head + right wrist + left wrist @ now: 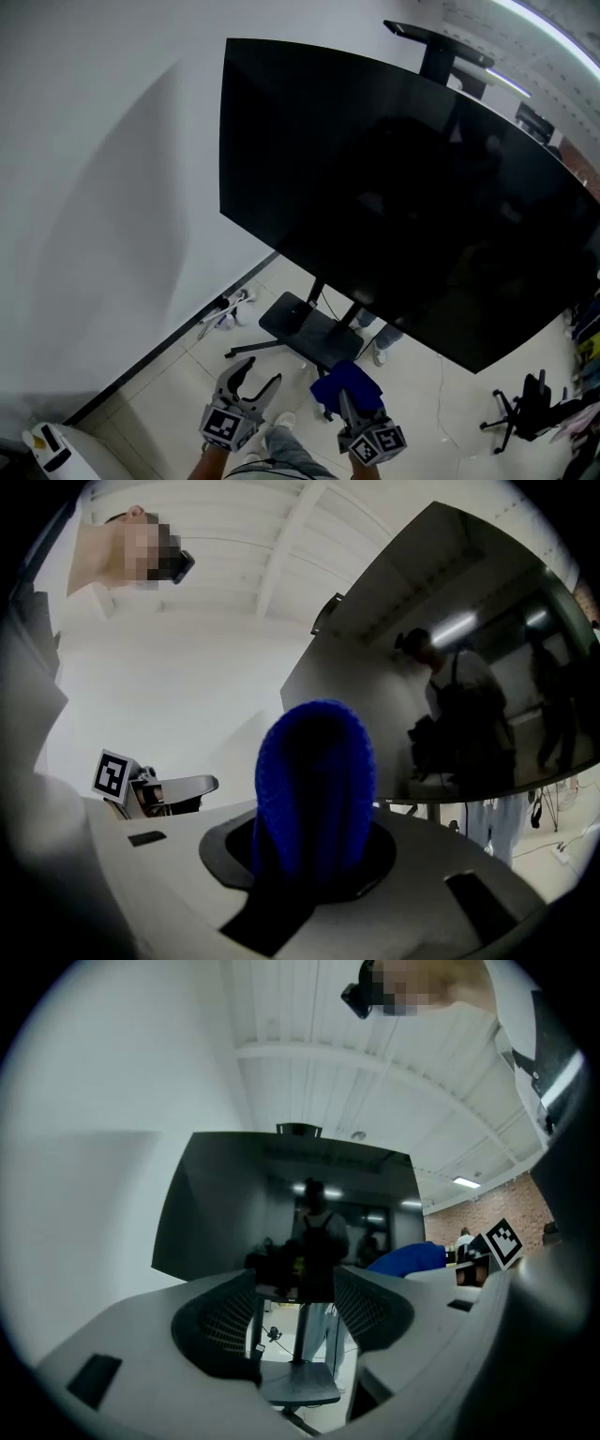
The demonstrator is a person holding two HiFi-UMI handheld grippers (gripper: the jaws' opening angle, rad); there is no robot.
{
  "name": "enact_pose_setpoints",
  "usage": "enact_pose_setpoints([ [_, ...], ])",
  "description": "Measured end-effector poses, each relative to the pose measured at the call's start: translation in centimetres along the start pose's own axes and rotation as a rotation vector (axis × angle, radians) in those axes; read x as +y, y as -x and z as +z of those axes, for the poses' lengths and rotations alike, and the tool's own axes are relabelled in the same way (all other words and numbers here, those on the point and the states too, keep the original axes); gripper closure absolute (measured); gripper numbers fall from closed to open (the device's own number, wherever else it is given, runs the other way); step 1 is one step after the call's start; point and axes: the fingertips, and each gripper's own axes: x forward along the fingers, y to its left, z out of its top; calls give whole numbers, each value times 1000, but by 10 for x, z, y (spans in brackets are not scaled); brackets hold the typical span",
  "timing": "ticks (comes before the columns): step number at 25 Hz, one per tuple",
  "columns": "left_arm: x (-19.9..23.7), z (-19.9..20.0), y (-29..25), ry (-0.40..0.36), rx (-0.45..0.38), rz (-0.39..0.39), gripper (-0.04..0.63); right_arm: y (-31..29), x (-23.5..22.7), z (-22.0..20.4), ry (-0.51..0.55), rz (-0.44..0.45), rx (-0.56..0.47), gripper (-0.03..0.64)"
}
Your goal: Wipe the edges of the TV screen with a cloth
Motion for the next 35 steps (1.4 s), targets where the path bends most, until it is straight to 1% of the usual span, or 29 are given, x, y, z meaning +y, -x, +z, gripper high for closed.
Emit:
enact_pose_setpoints([
  [3,18,-6,-47,-32,-5,-40,357,-31,-24,9,22,1,-49,509],
  [5,22,-4,-83,-43,-1,-81,357,-49,-41,16,31,32,-86,510],
  [7,21,8,-120,-39,5,-119,357,-66,-53,25,43,77,-121,509],
  [8,20,15,-137,-50,7,-138,357,-75,-58,32,49,93,-144,509],
  [11,22,31,-176,-112,8,-179,357,-96,-68,44,43,132,-217,509],
  [13,26,35,-202,-130,19,-195,357,-115,-85,38,47,137,-221,509],
  [14,27,38,-217,-135,23,-210,357,-126,-95,36,45,121,-208,509],
  [16,34,44,-243,-133,18,-243,357,-145,-113,39,11,65,-198,509],
  [18,54,42,-258,-115,-24,-246,359,-159,-118,47,-24,20,-221,509],
  [20,73,25,-263,-112,-62,-262,374,-166,-119,49,5,-27,-231,509],
  [22,71,4,-270,-120,-38,-345,374,-166,-128,52,43,-119,-233,509],
  [24,70,-7,-289,-113,18,-428,374,-167,-148,61,33,-232,-254,509],
  [26,72,6,-310,-78,42,-489,374,-171,-162,77,22,-316,-291,509],
  [27,74,19,-317,-60,36,-516,374,-174,-162,85,32,-339,-309,509],
  [29,84,32,-324,-63,14,-559,374,-176,-155,102,73,-390,-334,509],
  [30,88,33,-324,-69,3,-581,374,-172,-152,115,97,-437,-349,509],
  [32,88,41,-317,-42,-4,-630,374,-158,-146,158,171,-553,-390,509],
  [33,90,42,-314,-26,0,-646,374,-154,-143,188,231,-595,-415,509],
  [35,94,43,-316,-8,2,-664,374,-150,-138,259,371,-626,-476,509],
])
